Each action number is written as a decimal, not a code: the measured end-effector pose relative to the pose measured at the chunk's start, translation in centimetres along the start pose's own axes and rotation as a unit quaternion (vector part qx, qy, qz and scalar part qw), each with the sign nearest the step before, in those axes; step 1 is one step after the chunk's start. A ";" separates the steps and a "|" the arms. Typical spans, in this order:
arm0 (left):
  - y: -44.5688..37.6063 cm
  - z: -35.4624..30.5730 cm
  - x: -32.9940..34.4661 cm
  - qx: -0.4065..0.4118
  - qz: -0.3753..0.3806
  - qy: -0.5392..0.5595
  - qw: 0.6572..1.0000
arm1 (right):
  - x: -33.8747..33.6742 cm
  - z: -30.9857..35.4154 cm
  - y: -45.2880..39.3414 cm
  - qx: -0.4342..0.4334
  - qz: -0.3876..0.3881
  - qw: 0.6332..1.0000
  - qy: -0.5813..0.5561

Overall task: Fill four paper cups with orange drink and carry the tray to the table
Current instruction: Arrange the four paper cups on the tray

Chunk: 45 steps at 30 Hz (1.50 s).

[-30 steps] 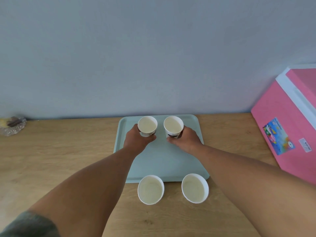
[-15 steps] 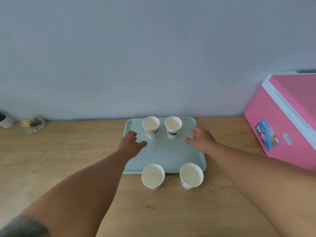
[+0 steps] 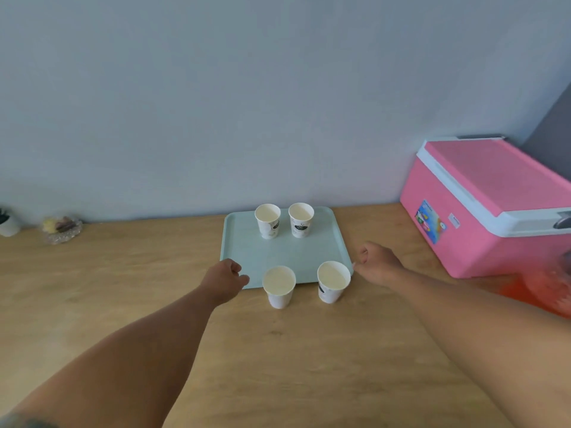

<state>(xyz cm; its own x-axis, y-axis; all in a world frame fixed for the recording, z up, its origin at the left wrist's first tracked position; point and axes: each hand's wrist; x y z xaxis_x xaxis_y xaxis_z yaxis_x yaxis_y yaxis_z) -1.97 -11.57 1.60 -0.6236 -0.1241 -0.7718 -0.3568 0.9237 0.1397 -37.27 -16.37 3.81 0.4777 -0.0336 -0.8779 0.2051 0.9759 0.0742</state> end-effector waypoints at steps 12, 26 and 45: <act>5.4 2.1 1.0 0.005 0.056 0.011 0.998 | 2.1 -1.7 7.1 0.029 0.063 0.998 -0.009; 5.9 -2.0 6.3 -0.043 -0.012 0.115 0.992 | 6.0 -2.8 4.9 0.021 0.091 0.982 -0.165; 3.2 -3.8 3.8 -0.045 -0.024 0.149 0.988 | 3.9 0.9 -0.2 -0.075 0.115 0.958 -0.252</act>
<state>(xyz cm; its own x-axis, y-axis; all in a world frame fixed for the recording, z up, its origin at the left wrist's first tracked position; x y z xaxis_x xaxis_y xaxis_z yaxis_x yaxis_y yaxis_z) -8.09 -10.49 1.50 -0.7763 -0.2810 -0.5642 -0.4438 0.8794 0.1725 -34.69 -16.91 0.83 0.8553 0.1236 -0.5032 -0.0620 0.9886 0.1374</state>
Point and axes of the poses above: each hand's wrist, its own y-axis away from the middle knuckle, its own x-axis out of the palm, z = x × y, and after that the axes turned 12 degrees about -z, right-handed
